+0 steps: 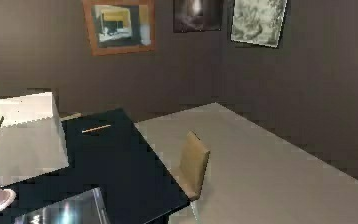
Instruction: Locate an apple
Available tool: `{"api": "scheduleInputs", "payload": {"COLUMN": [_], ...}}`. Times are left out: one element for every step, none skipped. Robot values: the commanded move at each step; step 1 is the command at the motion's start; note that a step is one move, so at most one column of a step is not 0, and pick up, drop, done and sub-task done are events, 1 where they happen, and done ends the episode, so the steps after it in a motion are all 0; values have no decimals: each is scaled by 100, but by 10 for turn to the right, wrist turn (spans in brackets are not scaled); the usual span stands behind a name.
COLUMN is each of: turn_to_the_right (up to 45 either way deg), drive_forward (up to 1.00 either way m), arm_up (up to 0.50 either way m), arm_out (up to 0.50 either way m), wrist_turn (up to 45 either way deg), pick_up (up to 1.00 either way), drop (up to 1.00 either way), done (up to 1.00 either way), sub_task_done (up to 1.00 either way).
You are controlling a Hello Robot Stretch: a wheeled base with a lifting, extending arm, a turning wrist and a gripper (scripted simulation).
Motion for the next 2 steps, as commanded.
{"api": "scheduleInputs", "payload": {"turn_to_the_right": [450,450], "drive_forward": [0,0], "arm_up": [0,0], "arm_out": [0,0], "wrist_turn": [0,0], "pick_up": [0,0], "drop": [0,0], "done": [0,0], "sub_task_done": [0,0]}}
